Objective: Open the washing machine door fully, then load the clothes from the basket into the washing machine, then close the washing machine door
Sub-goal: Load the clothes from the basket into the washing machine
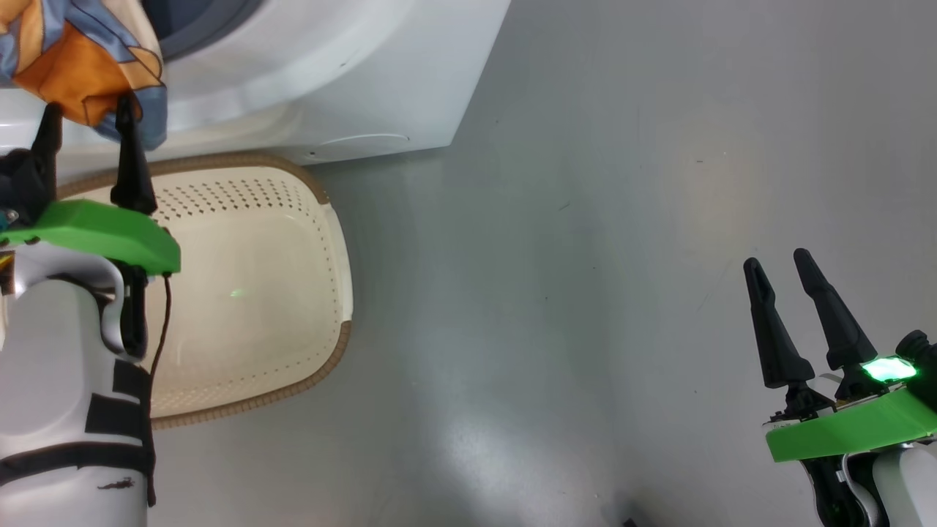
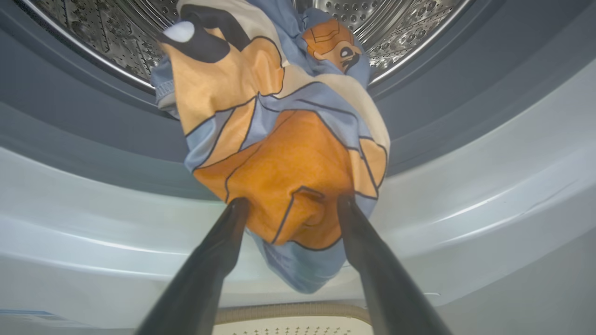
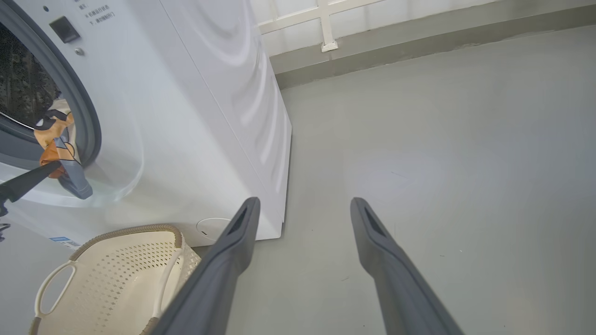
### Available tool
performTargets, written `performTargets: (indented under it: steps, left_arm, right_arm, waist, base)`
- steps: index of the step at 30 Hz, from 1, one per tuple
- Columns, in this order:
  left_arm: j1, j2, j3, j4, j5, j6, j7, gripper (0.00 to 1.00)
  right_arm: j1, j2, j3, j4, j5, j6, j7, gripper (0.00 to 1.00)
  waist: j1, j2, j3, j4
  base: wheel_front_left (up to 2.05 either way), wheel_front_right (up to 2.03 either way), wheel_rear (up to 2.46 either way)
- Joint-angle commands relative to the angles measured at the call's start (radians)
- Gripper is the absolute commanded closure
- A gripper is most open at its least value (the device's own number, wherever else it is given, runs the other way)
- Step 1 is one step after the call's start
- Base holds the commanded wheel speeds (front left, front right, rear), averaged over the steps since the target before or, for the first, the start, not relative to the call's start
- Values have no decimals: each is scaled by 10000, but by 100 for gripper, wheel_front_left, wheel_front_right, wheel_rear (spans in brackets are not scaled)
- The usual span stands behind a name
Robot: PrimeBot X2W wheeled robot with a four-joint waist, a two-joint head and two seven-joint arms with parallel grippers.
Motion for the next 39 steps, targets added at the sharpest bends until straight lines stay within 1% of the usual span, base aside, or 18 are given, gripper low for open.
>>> performTargets:
  steps: [1, 4, 5, 6, 12, 17, 22, 26, 31, 35, 37, 39]
  left_arm:
    - [-149, 417, 218, -122, 72, -69, -55, 10]
    - [-262, 461, 196, -27, 112, -165, -55, 55]
    - [-297, 483, 194, -33, 127, -186, -55, 80]
    - [-327, 498, 198, -53, 136, -205, -55, 100]
    - [-460, 549, 188, -292, 194, -288, -55, 100]
    - [-964, 784, 221, -491, 259, -313, -55, 100]
    - [-1703, 1099, 183, -387, 361, -354, -55, 100]
    - [-2263, 1407, -138, 147, 667, -417, -55, 100]
    - [-3214, 1851, -368, 1734, 859, -420, -55, 100]
    - [-4085, 2201, -584, 2662, 1071, -302, -55, 100]
    - [-4595, 2385, -730, 2741, 1219, -185, -55, 100]
    - [-5059, 2501, -762, 2147, 1237, 45, -55, 100]
  right_arm:
    - [27, -86, 188, -217, 77, 29, -48, 0]
    - [30, -64, 174, -234, 77, 29, -48, 0]
    - [29, -51, 168, -242, 75, 29, -48, 0]
    - [24, -34, 162, -247, 71, 29, -48, 0]
    - [0, 28, 170, -267, 51, 29, -48, 0]
    - [-74, 47, 186, -288, 74, 29, -48, 0]
    - [-180, 94, 257, -306, 110, 29, -48, 0]
    - [-251, 174, 343, -270, 127, 29, -48, 0]
    - [-342, 233, 502, -232, 167, 29, -48, 0]
    - [-459, 275, 670, -208, 201, 29, -48, 0]
    - [-518, 302, 683, -218, 219, 29, -48, 0]
    - [-570, 327, 674, -240, 237, 29, -48, 0]
  waist:
    - [-1, -1, 66, -53]
    - [-1, -1, 105, -80]
    - [-1, -1, 122, -85]
    - [-1, -1, 141, -86]
    - [-1, -1, 217, -64]
    - [-1, -1, 348, -61]
    - [-1, -1, 506, -165]
    - [-1, -1, 571, -298]
    - [-1, -1, 648, -538]
    - [-1, -1, 740, -786]
    - [-1, -1, 833, -903]
    - [-1, -1, 949, -996]
  base:
    - [0, 0, 0]
    - [0, 0, 0]
    - [0, 0, 0]
    - [0, 0, 0]
    - [0, 0, 0]
    - [0, 0, 0]
    - [0, 0, 0]
    - [0, 0, 0]
    - [0, 0, 0]
    - [0, 0, 0]
    - [0, 0, 0]
    - [0, 0, 0]
